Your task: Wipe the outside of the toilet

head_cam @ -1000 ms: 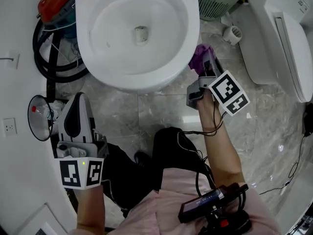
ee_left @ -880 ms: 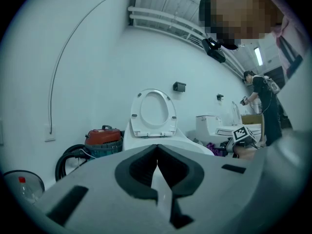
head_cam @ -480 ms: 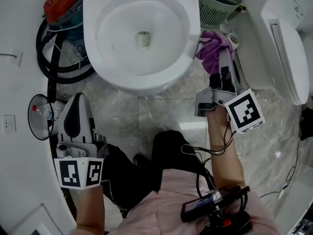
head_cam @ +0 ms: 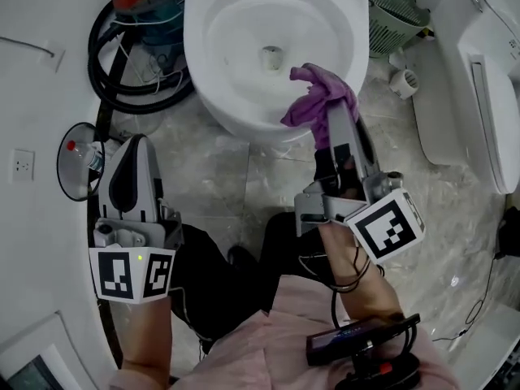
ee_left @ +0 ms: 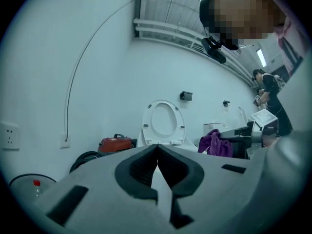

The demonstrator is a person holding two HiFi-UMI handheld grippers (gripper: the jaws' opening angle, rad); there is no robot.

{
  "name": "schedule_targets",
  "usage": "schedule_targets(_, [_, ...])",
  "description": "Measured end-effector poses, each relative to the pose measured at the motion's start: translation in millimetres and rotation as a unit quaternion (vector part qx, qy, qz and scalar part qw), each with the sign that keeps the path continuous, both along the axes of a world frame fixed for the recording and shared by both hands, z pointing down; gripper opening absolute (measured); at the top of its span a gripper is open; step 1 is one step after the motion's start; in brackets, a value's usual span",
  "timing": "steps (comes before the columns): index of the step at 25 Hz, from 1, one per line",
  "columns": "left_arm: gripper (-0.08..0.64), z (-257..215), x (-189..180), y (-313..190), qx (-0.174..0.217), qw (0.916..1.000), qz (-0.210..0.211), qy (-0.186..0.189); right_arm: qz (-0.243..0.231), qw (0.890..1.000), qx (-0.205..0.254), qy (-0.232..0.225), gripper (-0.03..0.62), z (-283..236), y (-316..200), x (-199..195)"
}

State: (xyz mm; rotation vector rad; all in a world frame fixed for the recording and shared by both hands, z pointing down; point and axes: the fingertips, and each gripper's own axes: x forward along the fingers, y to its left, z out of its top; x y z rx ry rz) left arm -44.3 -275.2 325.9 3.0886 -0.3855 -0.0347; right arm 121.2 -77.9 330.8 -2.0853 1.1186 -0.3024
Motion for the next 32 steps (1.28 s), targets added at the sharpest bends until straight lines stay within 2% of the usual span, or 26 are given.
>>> schedule_targets(7, [0.008,-2.7,-35.8,-38.8,0.019,0.9984,-0.053,-0.002,-0.096,0.994,-0.013,-0.054,0.064,47.6,-57.4,-76.0])
schedule_targets(10, [0.008,1.2,-54.9,-57.9,0.023,0.9967,-0.078,-0.008,-0.118,0.989,-0.018,-0.089,0.064,82.7,-79.4,-100.3])
schedule_targets(14, [0.008,9.8,-63.4,-65.7,0.025,0.9962,-0.082,-0.016,-0.128,0.983,-0.019,-0.131,0.064,124.9,-109.2,-111.8])
schedule_targets(19, [0.008,22.9,-72.0,-68.2,0.015,0.9961,-0.084,-0.024,-0.171,0.972,-0.026,-0.160,0.064,156.9,-144.9,-143.1])
schedule_targets(22, [0.008,28.6,-74.3,-71.4,0.010,0.9958,-0.086,-0.029,-0.166,0.968,-0.020,-0.189,0.064,177.9,-160.1,-141.1])
schedule_targets(27, [0.008,34.1,-76.2,-72.6,0.007,0.9952,-0.089,-0.039,-0.118,0.962,-0.012,-0.246,0.063,214.6,-168.3,-112.7])
schedule_targets(32, [0.008,41.5,-77.6,-71.4,0.006,0.9951,-0.084,-0.052,-0.071,0.962,0.012,-0.265,0.063,225.2,-165.0,-92.8])
